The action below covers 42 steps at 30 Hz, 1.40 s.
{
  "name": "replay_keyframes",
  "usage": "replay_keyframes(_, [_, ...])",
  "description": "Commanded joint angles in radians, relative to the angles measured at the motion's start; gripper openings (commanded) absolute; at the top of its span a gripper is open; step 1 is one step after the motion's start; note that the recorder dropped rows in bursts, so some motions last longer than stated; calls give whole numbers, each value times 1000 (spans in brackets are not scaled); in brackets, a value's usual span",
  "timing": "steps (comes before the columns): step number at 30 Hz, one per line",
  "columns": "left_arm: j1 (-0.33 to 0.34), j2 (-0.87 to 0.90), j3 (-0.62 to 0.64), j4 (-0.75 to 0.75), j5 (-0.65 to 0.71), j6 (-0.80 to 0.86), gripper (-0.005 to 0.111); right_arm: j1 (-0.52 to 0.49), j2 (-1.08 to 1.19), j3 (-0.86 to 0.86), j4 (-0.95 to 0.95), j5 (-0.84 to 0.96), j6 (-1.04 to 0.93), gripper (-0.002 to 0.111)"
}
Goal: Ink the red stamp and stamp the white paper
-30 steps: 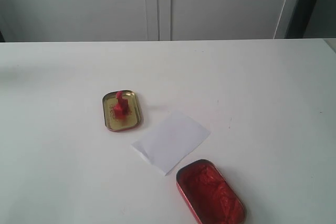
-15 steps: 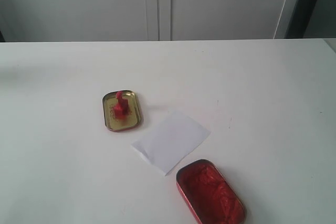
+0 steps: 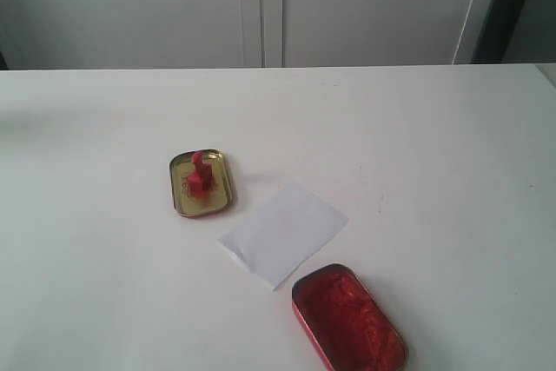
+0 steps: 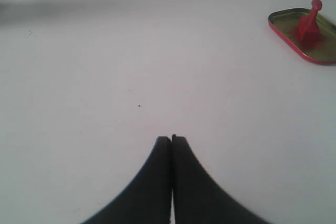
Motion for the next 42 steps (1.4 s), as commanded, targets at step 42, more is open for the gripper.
replay_keyframes(42, [1, -4, 4, 0, -3, -2, 0, 543, 1704, -1334, 47, 802, 363, 0])
